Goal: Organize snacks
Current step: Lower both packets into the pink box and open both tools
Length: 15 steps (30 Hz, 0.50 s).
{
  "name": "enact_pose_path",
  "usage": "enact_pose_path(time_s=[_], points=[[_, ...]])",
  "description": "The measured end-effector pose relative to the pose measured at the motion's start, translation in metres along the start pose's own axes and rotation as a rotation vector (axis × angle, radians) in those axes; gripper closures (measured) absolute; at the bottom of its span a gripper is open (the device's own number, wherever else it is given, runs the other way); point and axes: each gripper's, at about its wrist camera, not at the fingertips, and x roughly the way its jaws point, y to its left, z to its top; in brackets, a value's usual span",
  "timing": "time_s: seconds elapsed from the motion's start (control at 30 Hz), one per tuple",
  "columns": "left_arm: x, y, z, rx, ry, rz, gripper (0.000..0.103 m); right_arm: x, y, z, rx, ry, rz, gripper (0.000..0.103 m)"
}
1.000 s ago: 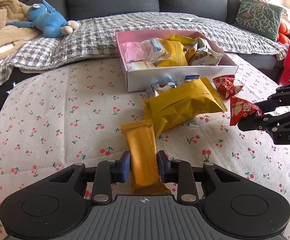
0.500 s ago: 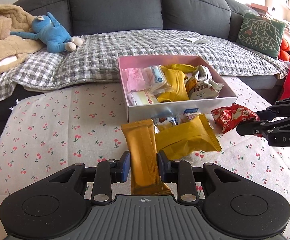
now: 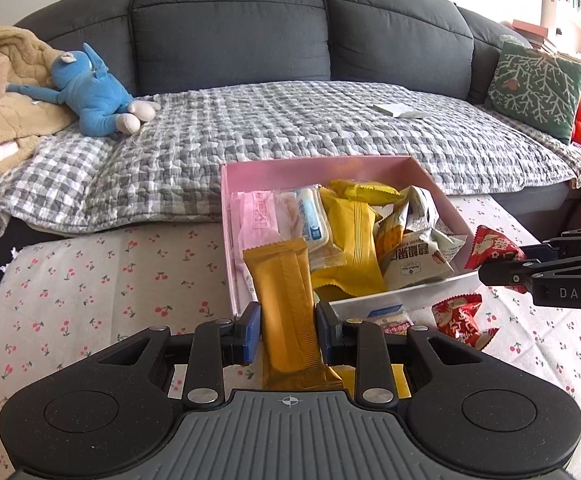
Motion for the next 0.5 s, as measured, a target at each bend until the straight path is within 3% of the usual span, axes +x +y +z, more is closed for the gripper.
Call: enact_pose_path(time_s=[0.5], points=[[0.068, -0.005, 0.023, 0.005, 0.039, 0.060, 0.076, 0.035, -0.018, 0.015, 0.035, -0.002, 0.003, 0.074]])
